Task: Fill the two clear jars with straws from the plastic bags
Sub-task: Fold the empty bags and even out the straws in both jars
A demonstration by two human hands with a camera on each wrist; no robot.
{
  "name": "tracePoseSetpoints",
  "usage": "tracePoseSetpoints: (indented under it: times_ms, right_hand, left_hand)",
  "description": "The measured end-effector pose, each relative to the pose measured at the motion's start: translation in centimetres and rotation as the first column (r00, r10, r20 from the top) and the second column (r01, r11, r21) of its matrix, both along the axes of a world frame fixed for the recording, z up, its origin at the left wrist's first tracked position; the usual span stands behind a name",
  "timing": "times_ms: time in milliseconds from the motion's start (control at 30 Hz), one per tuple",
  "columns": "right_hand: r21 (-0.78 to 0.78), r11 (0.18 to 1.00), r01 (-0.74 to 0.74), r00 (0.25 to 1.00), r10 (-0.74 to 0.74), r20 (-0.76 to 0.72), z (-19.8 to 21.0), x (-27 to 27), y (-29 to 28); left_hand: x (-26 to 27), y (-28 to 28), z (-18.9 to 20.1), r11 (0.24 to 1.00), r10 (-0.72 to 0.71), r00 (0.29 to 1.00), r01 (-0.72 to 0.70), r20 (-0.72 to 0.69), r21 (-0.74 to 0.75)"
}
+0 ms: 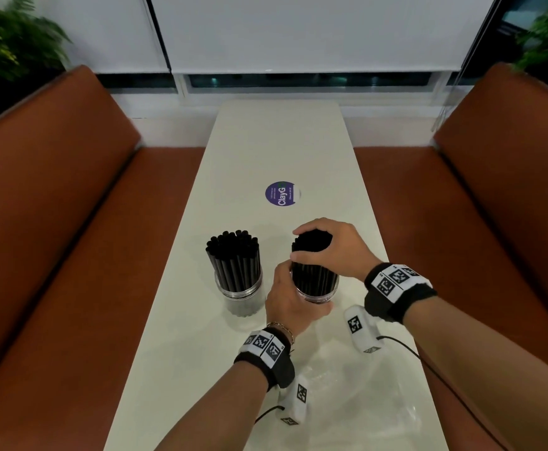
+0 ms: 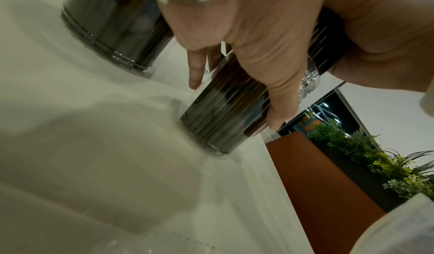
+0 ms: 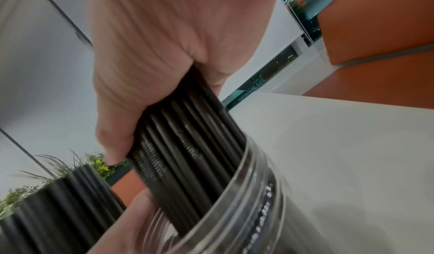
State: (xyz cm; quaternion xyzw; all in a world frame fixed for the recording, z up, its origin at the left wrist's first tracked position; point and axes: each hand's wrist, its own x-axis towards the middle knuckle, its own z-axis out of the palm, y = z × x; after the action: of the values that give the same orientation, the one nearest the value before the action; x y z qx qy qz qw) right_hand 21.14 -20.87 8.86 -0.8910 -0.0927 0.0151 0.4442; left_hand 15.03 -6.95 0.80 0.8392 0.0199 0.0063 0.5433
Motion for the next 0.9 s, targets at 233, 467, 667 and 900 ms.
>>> tracePoseSetpoints:
  times_ms: [233, 467, 667, 900]
  right_hand:
    - [0.025, 0.997, -0.073, 0.997, 0.073, -0.006, -0.3, 0.2, -0.1]
    - [-0.013, 0.992, -0.123, 0.992, 0.123, 0.014, -0.7, 0.3, 0.1]
    - [-0.041, 0.993, -0.108, 0.993, 0.11, 0.043, -0.9, 0.5, -0.2]
    - [-0.03, 0.998, -0.057, 0.998, 0.058, 0.038, -0.6, 0.3, -0.2]
  left_hand:
    - [-0.1, 0.8, -0.6, 1.0, 0.007, 0.995, -0.004, -0.102, 0.029]
    - [-0.4, 0.7, -0.6, 0.997, 0.025, 0.995, -0.018, -0.096, 0.071]
    - [-0.7, 0.4, -0.5, 0.992, 0.03, 0.994, -0.017, -0.107, 0.127]
    - [-0.8, 0.2, -0.5, 0.989, 0.036, 0.994, -0.021, -0.104, 0.145]
